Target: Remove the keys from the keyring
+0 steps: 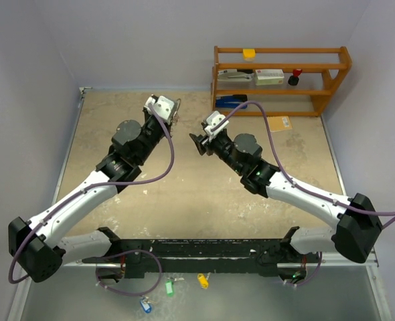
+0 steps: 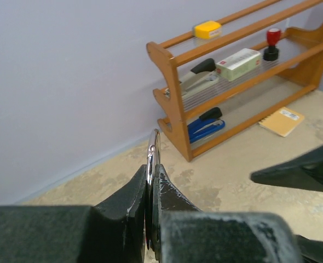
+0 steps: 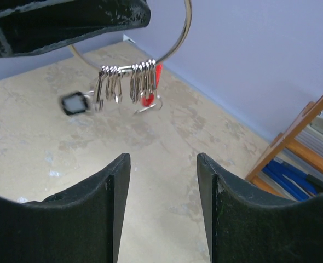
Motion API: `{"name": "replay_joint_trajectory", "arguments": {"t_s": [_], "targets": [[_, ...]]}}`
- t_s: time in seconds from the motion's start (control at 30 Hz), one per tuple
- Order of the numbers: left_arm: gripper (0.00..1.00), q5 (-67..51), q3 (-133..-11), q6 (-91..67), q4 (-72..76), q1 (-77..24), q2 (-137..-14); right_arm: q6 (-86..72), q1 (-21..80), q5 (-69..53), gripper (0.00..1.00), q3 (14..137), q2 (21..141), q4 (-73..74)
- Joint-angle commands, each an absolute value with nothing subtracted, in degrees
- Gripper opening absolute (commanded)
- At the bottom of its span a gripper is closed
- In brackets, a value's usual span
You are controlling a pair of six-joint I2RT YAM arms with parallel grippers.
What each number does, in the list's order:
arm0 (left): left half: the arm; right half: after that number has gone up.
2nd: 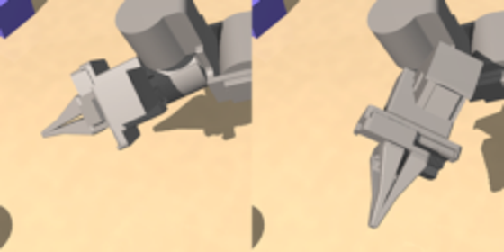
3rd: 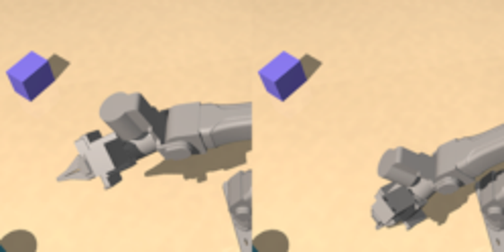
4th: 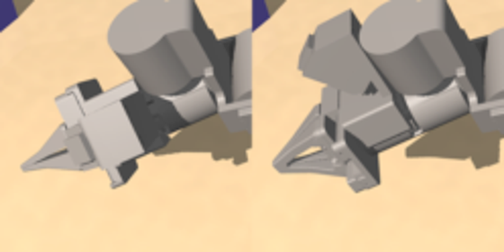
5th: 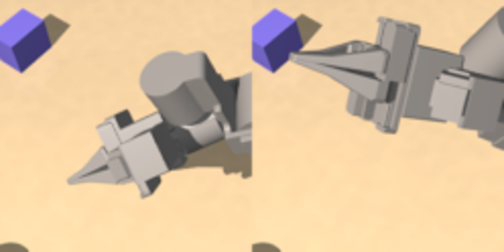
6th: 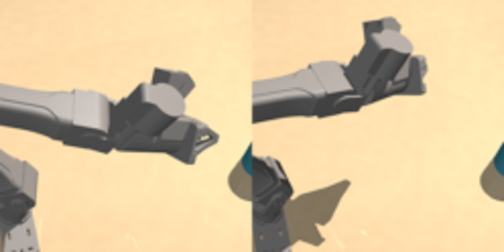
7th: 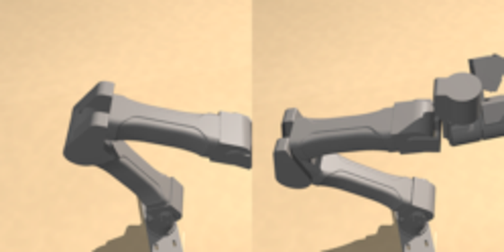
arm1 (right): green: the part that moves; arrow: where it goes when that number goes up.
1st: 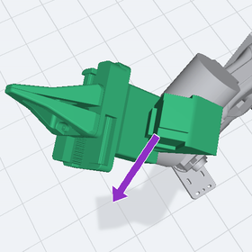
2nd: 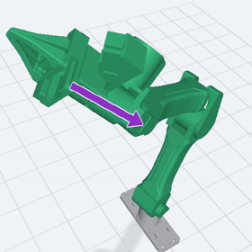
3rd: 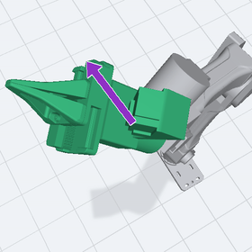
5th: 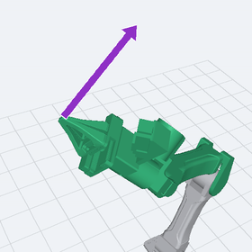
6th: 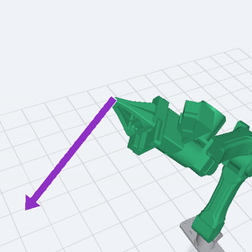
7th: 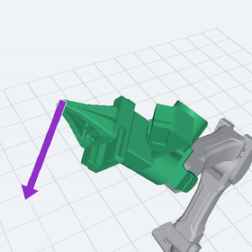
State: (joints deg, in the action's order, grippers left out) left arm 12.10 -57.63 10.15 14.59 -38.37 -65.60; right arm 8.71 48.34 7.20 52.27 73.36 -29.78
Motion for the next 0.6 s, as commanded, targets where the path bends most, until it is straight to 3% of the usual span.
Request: {"name": "replay_joint_trajectory", "arguments": {"t_s": [0.0, 0.57], "targets": [[0.00, 4.5, -61.0, 11.0, 12.4, -38.8, -61.3, 9.6, 48.4, 3.7, 0.55, 50.9, 73.9, -40.2], [0.00, -5.9, -61.0, 7.0, 12.7, -38.8, -58.2, 9.7, 48.4, 0.8, 0.59, 48.8, 73.5, -43.1]]}}
